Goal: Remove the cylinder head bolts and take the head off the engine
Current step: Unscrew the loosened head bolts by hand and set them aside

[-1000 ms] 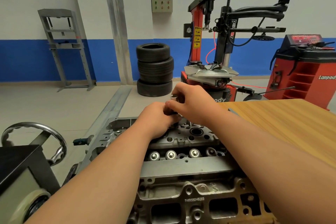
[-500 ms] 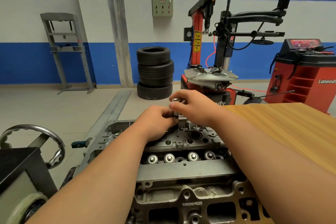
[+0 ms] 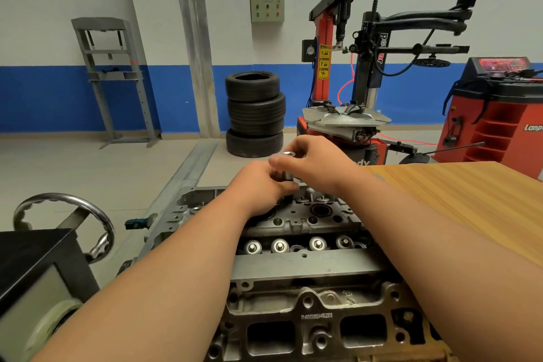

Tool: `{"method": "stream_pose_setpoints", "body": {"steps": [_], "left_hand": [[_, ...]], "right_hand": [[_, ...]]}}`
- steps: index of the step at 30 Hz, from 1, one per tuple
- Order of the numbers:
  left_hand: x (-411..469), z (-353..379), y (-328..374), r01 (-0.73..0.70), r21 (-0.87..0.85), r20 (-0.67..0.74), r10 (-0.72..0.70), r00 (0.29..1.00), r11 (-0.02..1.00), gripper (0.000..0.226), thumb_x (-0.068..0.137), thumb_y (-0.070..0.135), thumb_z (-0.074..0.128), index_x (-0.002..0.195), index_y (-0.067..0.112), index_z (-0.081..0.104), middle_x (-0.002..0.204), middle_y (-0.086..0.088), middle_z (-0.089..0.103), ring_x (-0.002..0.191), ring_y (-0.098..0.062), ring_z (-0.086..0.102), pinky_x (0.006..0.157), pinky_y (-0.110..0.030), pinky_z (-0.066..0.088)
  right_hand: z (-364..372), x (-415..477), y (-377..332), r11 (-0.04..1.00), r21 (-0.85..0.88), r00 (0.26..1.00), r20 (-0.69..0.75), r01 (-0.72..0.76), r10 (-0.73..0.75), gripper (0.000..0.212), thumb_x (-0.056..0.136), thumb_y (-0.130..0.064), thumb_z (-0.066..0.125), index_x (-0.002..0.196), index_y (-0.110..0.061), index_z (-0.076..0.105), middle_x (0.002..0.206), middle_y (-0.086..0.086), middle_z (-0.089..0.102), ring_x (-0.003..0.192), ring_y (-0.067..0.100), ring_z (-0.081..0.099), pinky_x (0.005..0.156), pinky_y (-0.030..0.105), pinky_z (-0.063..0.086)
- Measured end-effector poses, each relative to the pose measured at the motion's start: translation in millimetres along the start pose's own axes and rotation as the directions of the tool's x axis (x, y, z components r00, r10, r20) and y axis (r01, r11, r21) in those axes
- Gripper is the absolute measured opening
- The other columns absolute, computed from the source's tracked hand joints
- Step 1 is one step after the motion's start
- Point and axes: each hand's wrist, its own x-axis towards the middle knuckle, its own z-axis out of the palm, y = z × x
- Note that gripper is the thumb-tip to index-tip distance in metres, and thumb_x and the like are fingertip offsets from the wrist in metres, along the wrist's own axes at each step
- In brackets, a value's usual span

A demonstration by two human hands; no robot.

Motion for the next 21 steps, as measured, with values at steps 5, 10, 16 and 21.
{"method": "stream_pose_setpoints", "body": {"steps": [5, 10, 16, 21], "left_hand": [[0.5, 2.5, 1.9, 0.014, -0.017, -0.028, -0.014, 1.000, 1.000, 0.016, 0.083, 0.027, 0.074, 0.072, 0.023, 0.064, 0.061, 0.009, 0.059, 0.060, -0.006, 0.053, 0.056, -0.025, 0.038], [0.5, 3.3, 0.9, 0.023, -0.042, 0.003, -0.023, 1.000, 0.999, 0.015, 0.086, 0.029, 0.071, 0.089, 0.015, 0.070, 0.080, -0.003, 0.068, 0.071, -0.011, 0.058, 0.063, -0.027, 0.043], [-0.4, -1.5, -2.9, 0.022, -0.078, 0.019, -0.021, 1.000, 0.997, 0.003, 0.086, 0.027, 0.070, 0.084, 0.025, 0.070, 0.085, 0.001, 0.071, 0.084, -0.015, 0.064, 0.069, -0.026, 0.046], [0.3, -2.5, -0.3, 0.018, -0.034, 0.029, -0.017, 0.999, 0.999, 0.016, 0.084, 0.031, 0.072, 0.073, 0.021, 0.067, 0.061, 0.008, 0.062, 0.060, -0.006, 0.056, 0.058, -0.027, 0.043]], "right_hand": [[3.2, -0.3, -1.5, 1.000, -0.002, 0.995, -0.101, -0.022, 0.022, 0.028, 0.072, -0.044, 0.079, 0.077, -0.025, 0.059, 0.075, -0.008, 0.062, 0.067, 0.004, 0.057, 0.054, 0.018, 0.041], [1.6, -1.5, 0.9, 0.999, -0.036, 0.992, -0.125, -0.030, 0.025, 0.031, 0.075, -0.046, 0.077, 0.079, -0.022, 0.058, 0.077, -0.005, 0.063, 0.072, 0.010, 0.058, 0.061, 0.028, 0.047], [-7.0, 0.2, 5.5, 0.993, 0.108, 0.993, 0.096, 0.058, -0.068, 0.012, 0.091, -0.031, 0.061, 0.101, -0.033, 0.068, 0.096, -0.014, 0.069, 0.093, 0.000, 0.062, 0.080, 0.021, 0.047], [-4.0, 1.7, 3.2, 1.000, 0.009, 0.997, 0.078, 0.016, -0.016, 0.026, 0.081, -0.053, 0.066, 0.084, -0.027, 0.064, 0.079, -0.010, 0.065, 0.073, 0.005, 0.060, 0.064, 0.024, 0.045]]}}
